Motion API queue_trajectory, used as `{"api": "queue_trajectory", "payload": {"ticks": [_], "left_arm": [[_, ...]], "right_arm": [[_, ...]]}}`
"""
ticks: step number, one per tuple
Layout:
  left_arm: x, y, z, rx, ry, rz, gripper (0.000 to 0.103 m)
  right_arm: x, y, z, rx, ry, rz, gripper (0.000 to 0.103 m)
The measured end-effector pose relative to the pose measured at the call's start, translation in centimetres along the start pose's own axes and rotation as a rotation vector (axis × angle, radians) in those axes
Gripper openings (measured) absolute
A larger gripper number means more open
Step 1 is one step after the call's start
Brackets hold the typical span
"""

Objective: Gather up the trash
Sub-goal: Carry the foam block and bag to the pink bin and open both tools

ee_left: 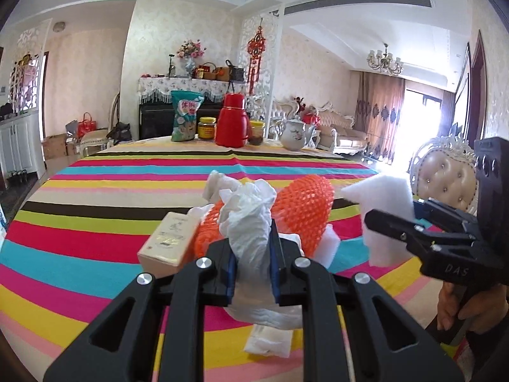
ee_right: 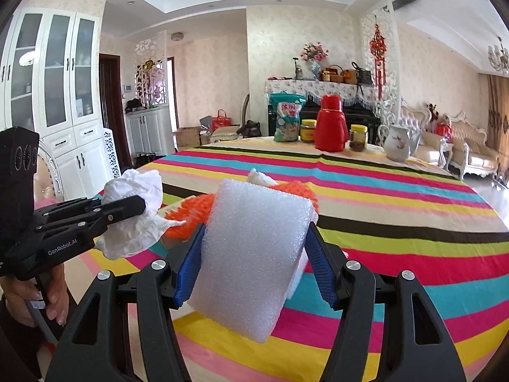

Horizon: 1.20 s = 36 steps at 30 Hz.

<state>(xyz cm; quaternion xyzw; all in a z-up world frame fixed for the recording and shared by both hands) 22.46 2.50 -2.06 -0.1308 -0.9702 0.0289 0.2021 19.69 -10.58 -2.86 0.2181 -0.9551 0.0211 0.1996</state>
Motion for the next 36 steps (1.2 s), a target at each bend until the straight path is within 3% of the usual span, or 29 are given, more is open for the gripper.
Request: {"api": "queue_trajectory", "payload": {"ticks": [9,17,26,36], "left_arm": [[3.9,2.4,0.8,0.01,-0.018,-0.074,0.017],[7.9,5.8,1.6,0.044,-0.035,-0.169,0.017],[12.7,10.6,3.6,0.099,-0.032,-0.309,0.017],[19.4,17.5,7.0,0.188,-0.015,-0.509,0.018]], "right_arm": [[-1.5,3.3,-1.1,0.048,0.025,-0.073,0.059],[-3.2,9.2,-2.5,0.134,0.033,-0.188,0.059],[-5.4,15.7,-2.7,0.205,0.062,-0.321,0.059],[-7.7,25.6,-2.1,0.303,0.131,-0.496,0.059]]}}
Point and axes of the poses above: each gripper's, at about its wrist camera, not at the fingertips, and x roughly against the way its jaws point, y to its left, z to its underside, the point moved 7 cm from there along -x, roughly the way its jaws point
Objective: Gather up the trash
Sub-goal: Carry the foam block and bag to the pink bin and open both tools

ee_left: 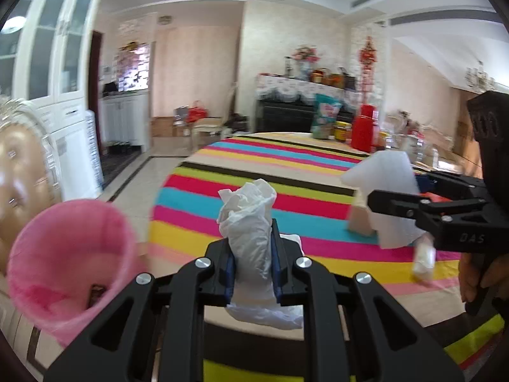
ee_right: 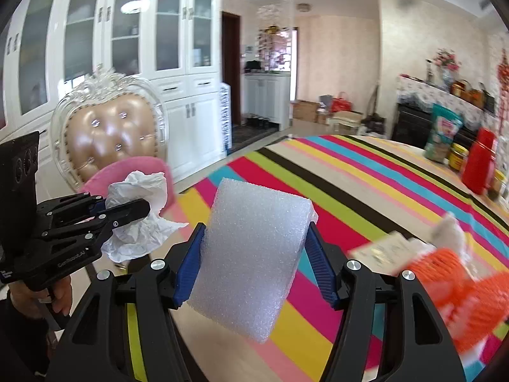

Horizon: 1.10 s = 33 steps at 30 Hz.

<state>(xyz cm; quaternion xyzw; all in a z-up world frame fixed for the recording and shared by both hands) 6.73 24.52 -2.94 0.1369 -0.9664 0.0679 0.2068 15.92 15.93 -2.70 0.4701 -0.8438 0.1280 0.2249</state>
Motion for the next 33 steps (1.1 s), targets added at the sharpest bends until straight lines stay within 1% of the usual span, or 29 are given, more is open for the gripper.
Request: {"api": "queue_trajectory", "payload": {"ticks": [5,8,9,11,14,17,19,22,24,28,30,31,32,33], "left_arm": [[0.9,5.7,0.3,0.058,-0.003,-0.102,0.018],[2.3,9.7,0.3,0.081,-0.006,-0.177,0.018],[2.6,10.5,0.3,0.084,-0.007,-0.188,0.018],[3.5,13.3,0.0,0.094,-0.015,-0.231,0.018],[3.6,16.1,-0.5,0.11,-0.02,-0.262,0.018],[3.3,19.4,-0.4,0.131,-0.008,-0.29,0.02],[2.4,21.4,0.0,0.152,0.014,-0.314,0.02],[1.0,23.6,0.7,0.175,0.048,-0.348,0.02],[0.1,24.7,1.0,0.192,0.057,-0.354,0.02],[-0.6,26.4,1.3,0.234,0.059,-0.357,0.02],[-0.7,27.1,1.2,0.239,0.059,-0.358,0.022],[-0.8,27.1,1.2,0.238,0.061,-0.359,0.026],[-0.9,27.3,1.3,0.239,0.063,-0.364,0.035],[-1.0,27.6,1.3,0.244,0.063,-0.378,0.038]], "right_arm": [[-3.6,4.0,-1.3,0.049,0.023,-0.067,0.059],[-5.6,6.2,-2.1,0.04,0.037,-0.131,0.059],[-6.4,7.1,-2.4,0.036,0.04,-0.158,0.059],[-7.7,8.4,-3.1,0.038,0.044,-0.182,0.059],[-10.0,10.5,-3.7,0.026,0.066,-0.251,0.059],[-11.9,12.4,-4.2,0.031,0.08,-0.288,0.06],[-13.4,14.1,-4.7,0.035,0.088,-0.314,0.06],[-14.9,16.2,-5.2,0.062,0.092,-0.338,0.06],[-15.9,17.7,-5.5,0.089,0.091,-0.355,0.06],[-17.5,19.0,-5.6,0.095,0.106,-0.375,0.061],[-18.4,19.4,-5.6,0.091,0.12,-0.393,0.061],[-18.5,19.3,-5.4,0.09,0.121,-0.39,0.062],[-18.8,19.4,-5.4,0.089,0.122,-0.393,0.063],[-19.1,19.7,-5.3,0.086,0.13,-0.415,0.065]]}}
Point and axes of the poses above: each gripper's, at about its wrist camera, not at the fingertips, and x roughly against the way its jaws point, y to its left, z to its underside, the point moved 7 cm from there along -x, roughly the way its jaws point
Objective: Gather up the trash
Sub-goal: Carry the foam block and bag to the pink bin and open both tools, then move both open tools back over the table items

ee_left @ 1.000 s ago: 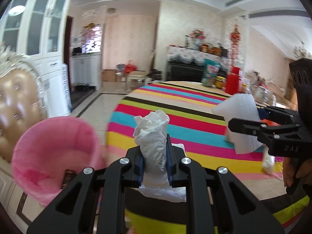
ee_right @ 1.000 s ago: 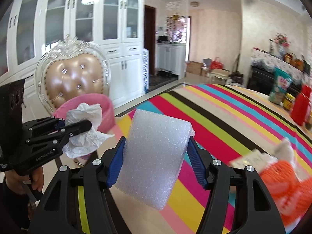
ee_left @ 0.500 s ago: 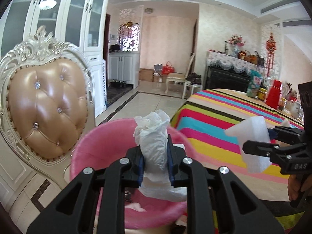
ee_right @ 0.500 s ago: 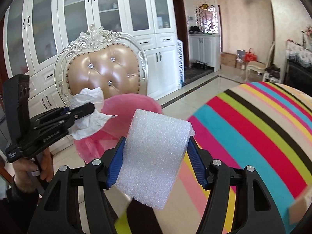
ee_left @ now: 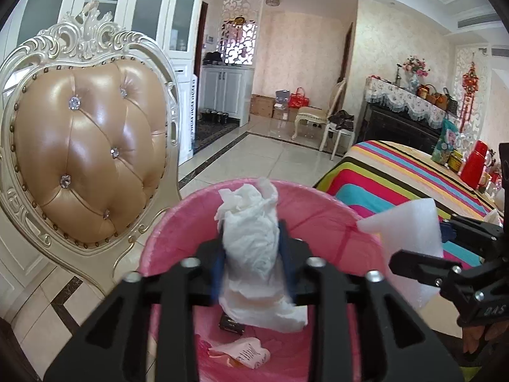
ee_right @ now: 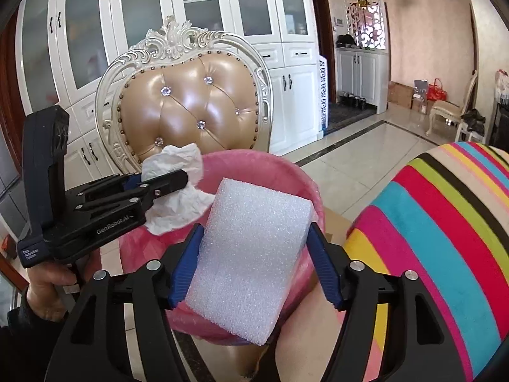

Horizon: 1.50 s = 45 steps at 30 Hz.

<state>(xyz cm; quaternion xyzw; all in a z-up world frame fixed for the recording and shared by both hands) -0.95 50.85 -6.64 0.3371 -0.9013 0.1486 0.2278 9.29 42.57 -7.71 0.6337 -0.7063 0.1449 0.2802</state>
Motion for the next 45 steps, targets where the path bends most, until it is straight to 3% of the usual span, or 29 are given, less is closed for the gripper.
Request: {"api": "queue_trajectory", "payload": {"ticks": [3,5,9,11,14,17,20,23,29,37,42,45], "left_arm": [[-0.2,0.7,-0.1,0.012,-0.003,-0.034,0.048],[0.1,0.9,-0.2,0.014,-0.021,-0.052,0.062],[1.2,0.9,-0.3,-0.024,-0.042,-0.102,0.065],[1.9,0.5,-0.5,-0.026,-0.056,-0.109,0.073],[3.8,-1.4,-0.7,-0.049,-0.1,-0.11,0.088],[5.1,-4.1,-0.9,-0.082,-0.131,-0.1,0.096],[6.0,-7.8,-1.0,-0.095,-0.14,-0.044,0.098],[6.7,-12.7,-0.7,-0.12,-0.139,0.061,0.098],[8.5,-24.9,0.7,-0.26,-0.15,0.252,0.098],[9.8,-39.6,5.8,-0.376,-0.052,0.52,0.098],[11.1,-46.8,9.7,-0.479,-0.007,0.637,0.098],[11.3,-49.7,11.7,-0.525,0.018,0.682,0.098]], "right_arm": [[-0.1,0.0,0.1,-0.006,-0.008,-0.023,0.083],[0.2,-0.3,0.3,-0.007,-0.02,-0.026,0.083],[1.9,-0.9,0.9,-0.012,-0.034,-0.021,0.083],[3.2,-1.2,1.1,-0.003,-0.045,-0.008,0.083],[6.5,-1.8,1.6,0.023,-0.077,0.039,0.083],[10.5,-3.4,2.6,0.028,-0.109,0.118,0.083],[14.3,-5.7,3.9,-0.006,-0.121,0.177,0.085],[18.4,-8.5,5.7,-0.053,-0.14,0.265,0.085],[27.5,-14.5,10.0,-0.18,-0.19,0.467,0.085],[39.6,-21.9,16.7,-0.375,-0.268,0.737,0.085],[44.9,-24.2,20.1,-0.465,-0.325,0.835,0.085],[46.1,-25.9,22.6,-0.57,-0.34,0.827,0.085]]}}
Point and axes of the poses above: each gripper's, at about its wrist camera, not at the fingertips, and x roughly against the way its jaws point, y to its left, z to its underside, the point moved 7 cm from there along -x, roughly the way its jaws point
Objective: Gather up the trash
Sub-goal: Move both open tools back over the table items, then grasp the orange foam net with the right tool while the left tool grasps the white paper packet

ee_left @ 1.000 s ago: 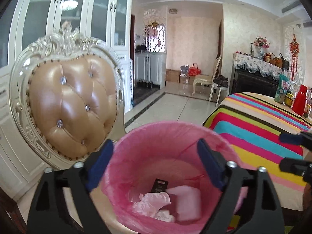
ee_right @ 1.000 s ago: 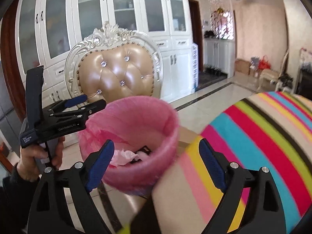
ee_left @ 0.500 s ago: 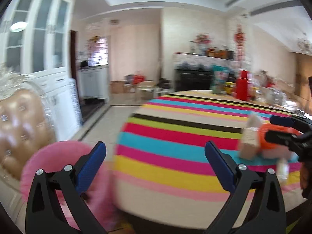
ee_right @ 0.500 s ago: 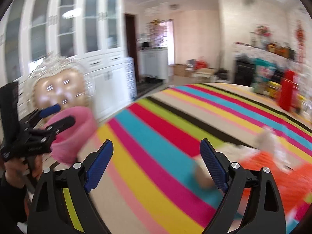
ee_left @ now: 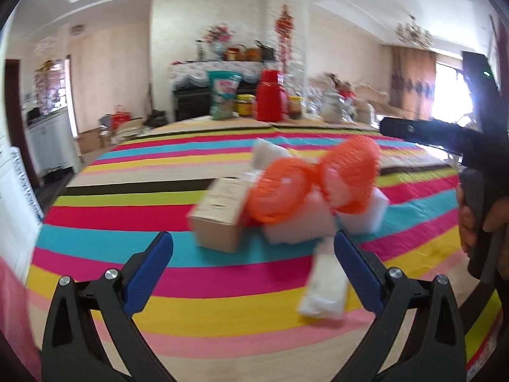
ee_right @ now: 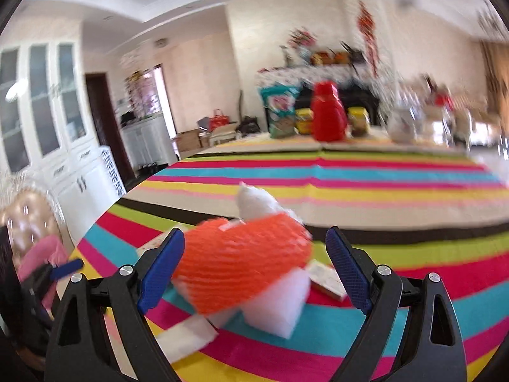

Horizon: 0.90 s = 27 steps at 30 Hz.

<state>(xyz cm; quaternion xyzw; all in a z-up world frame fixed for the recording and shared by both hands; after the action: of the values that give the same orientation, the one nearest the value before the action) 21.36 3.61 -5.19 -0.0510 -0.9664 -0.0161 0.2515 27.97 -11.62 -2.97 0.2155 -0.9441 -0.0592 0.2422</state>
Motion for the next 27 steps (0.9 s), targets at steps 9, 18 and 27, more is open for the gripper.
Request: {"api": "queue_trajectory", "payload": {"ticks": [9,18,27], "left_arm": [[-2.6,-2.5,1.6,-0.039,0.056,0.042,0.098],[-3.1,-2.7,2.1,-0.09,0.088,0.069,0.098],[-4.7,-4.5,2.2,-0.097,0.167,0.134,0.096]], "right_arm": [[-5.1,-1.6,2.9,-0.135,0.162,-0.056,0.085],[-7.8,0.9,1.6,-0.107,0.178,-0.104,0.082],[-4.7,1.9,0.5,-0.001,0.074,-0.096,0.022]]}}
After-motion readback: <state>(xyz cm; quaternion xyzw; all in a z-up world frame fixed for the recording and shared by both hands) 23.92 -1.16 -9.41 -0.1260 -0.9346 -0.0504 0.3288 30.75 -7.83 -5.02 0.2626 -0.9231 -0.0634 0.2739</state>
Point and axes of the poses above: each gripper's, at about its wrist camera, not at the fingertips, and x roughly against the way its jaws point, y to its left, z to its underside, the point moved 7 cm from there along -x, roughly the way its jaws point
